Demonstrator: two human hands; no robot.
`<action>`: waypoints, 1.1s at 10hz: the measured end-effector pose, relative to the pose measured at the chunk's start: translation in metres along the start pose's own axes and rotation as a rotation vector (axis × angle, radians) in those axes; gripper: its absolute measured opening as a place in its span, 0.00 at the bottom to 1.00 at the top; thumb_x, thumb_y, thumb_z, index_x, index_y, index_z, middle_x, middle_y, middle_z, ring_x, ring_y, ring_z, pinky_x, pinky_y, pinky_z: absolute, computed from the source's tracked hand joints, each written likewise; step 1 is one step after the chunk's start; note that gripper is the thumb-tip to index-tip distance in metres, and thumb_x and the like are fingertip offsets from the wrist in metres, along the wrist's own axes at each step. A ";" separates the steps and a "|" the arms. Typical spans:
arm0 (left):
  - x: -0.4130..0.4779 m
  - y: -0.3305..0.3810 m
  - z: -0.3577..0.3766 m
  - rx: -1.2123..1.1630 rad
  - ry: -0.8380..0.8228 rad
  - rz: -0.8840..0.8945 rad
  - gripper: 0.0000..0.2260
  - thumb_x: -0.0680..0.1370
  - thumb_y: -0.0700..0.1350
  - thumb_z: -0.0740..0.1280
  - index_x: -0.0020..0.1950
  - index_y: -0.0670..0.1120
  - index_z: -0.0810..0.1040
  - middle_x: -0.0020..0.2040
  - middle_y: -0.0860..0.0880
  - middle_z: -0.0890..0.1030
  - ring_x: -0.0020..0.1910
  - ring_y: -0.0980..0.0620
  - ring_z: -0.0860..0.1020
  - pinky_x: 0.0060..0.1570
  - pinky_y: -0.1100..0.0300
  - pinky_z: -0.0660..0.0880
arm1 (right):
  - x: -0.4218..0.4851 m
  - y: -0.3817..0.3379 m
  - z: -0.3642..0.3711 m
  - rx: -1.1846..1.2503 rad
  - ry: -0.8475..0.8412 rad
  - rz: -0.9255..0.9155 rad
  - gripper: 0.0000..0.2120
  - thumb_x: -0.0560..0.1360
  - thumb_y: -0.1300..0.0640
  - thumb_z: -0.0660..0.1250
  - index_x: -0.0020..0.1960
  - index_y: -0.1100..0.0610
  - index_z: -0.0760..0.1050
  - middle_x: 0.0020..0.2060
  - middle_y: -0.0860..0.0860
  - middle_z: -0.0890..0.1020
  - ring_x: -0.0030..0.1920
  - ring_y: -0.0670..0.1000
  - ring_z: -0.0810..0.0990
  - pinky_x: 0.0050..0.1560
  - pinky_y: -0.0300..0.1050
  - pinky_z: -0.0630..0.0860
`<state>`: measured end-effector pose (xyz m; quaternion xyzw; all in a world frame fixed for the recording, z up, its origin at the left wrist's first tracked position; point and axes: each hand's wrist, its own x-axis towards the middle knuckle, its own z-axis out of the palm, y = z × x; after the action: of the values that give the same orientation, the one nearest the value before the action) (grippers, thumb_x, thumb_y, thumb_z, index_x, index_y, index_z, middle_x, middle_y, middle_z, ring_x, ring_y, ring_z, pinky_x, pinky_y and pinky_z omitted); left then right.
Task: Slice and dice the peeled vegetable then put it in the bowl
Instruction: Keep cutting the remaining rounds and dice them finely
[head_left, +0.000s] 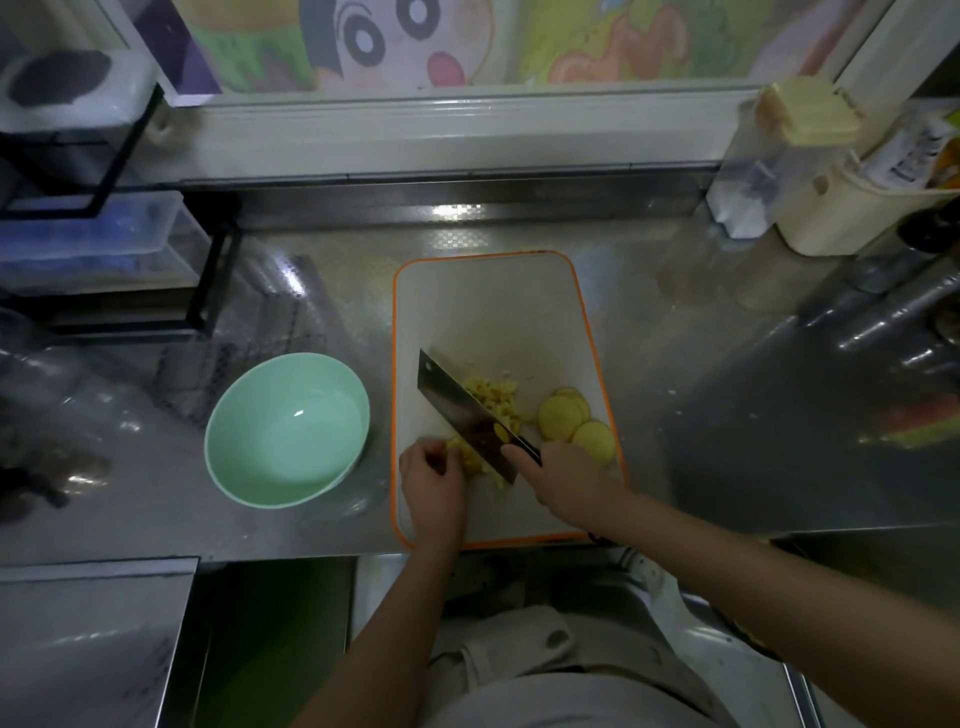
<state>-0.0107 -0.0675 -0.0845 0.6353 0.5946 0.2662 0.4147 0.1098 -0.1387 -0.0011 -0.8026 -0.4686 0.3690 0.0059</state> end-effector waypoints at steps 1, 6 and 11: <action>0.002 0.000 0.001 -0.017 0.013 -0.015 0.04 0.77 0.40 0.64 0.43 0.40 0.76 0.43 0.45 0.75 0.43 0.49 0.73 0.37 0.71 0.65 | -0.005 -0.007 -0.003 -0.066 0.012 -0.002 0.21 0.83 0.56 0.48 0.71 0.68 0.60 0.40 0.55 0.68 0.36 0.52 0.68 0.33 0.42 0.64; 0.010 -0.008 0.006 0.014 -0.019 -0.010 0.07 0.76 0.41 0.64 0.40 0.40 0.76 0.41 0.43 0.76 0.41 0.48 0.74 0.38 0.62 0.65 | -0.018 -0.023 -0.008 0.023 -0.037 0.027 0.26 0.82 0.66 0.45 0.77 0.58 0.40 0.62 0.62 0.70 0.57 0.60 0.75 0.36 0.44 0.64; 0.013 -0.010 0.004 0.032 -0.039 -0.015 0.07 0.76 0.42 0.65 0.40 0.40 0.75 0.41 0.43 0.75 0.39 0.50 0.72 0.35 0.64 0.62 | 0.001 -0.019 0.008 0.290 0.042 0.123 0.28 0.82 0.44 0.49 0.56 0.69 0.72 0.32 0.50 0.69 0.31 0.45 0.66 0.33 0.38 0.64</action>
<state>-0.0107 -0.0565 -0.0966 0.6426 0.5952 0.2411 0.4178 0.0909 -0.1298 -0.0006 -0.8281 -0.3601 0.4156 0.1086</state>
